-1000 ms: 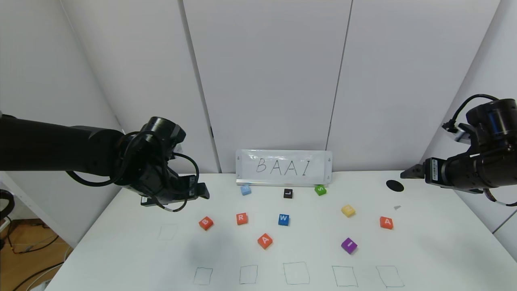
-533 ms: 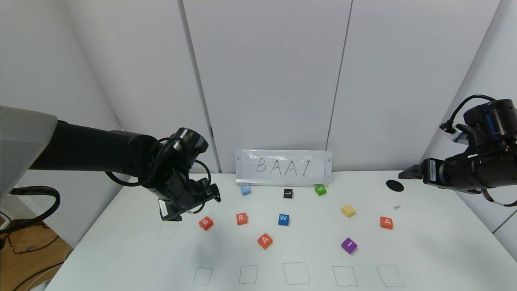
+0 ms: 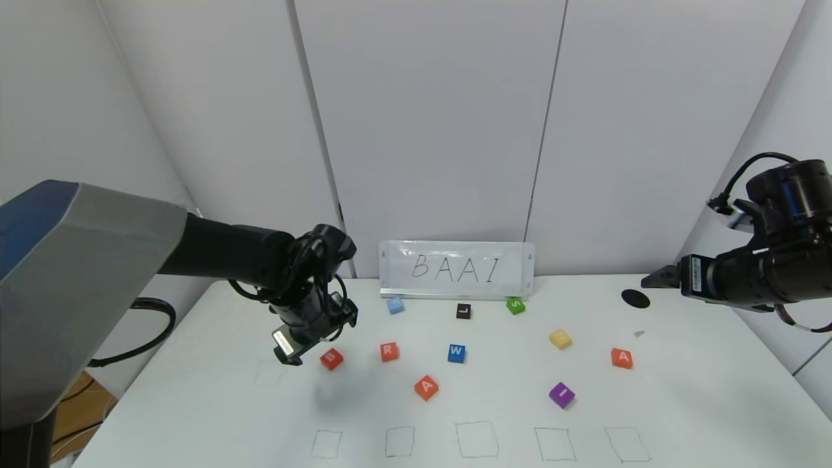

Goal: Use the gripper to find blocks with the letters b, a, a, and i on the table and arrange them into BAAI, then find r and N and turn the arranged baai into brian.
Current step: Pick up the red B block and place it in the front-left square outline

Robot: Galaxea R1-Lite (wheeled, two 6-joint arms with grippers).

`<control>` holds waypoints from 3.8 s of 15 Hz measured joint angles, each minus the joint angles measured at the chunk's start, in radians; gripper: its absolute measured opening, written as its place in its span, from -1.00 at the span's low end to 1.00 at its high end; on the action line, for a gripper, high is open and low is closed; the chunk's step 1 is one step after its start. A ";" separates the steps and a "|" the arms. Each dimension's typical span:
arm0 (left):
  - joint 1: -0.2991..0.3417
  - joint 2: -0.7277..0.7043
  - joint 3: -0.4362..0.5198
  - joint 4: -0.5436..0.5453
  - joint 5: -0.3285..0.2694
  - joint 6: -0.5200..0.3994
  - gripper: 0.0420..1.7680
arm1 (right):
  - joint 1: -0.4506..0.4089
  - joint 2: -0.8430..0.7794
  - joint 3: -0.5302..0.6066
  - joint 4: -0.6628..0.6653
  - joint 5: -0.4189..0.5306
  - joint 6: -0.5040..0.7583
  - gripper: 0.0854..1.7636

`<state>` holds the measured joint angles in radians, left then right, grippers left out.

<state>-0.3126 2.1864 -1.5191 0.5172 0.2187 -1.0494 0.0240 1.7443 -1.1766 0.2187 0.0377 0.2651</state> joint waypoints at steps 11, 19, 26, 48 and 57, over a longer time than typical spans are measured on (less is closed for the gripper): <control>0.025 0.204 -0.218 0.184 0.049 -0.087 0.94 | 0.000 0.003 0.000 0.000 -0.001 -0.001 0.94; 0.022 0.253 -0.268 0.191 0.031 -0.087 0.94 | -0.001 0.003 -0.001 0.000 -0.001 -0.001 0.94; 0.024 0.265 -0.270 0.188 0.030 -0.087 0.94 | -0.001 0.008 -0.001 -0.001 -0.001 -0.001 0.94; 0.012 0.201 -0.231 0.237 0.028 -0.074 -0.45 | -0.002 0.014 -0.006 -0.001 -0.001 0.000 0.94; -0.088 -0.101 0.146 0.071 0.012 0.089 -0.45 | 0.000 0.011 -0.006 0.000 0.000 0.017 0.94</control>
<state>-0.4006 2.0849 -1.3730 0.5885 0.2311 -0.9606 0.0240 1.7553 -1.1830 0.2187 0.0377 0.2821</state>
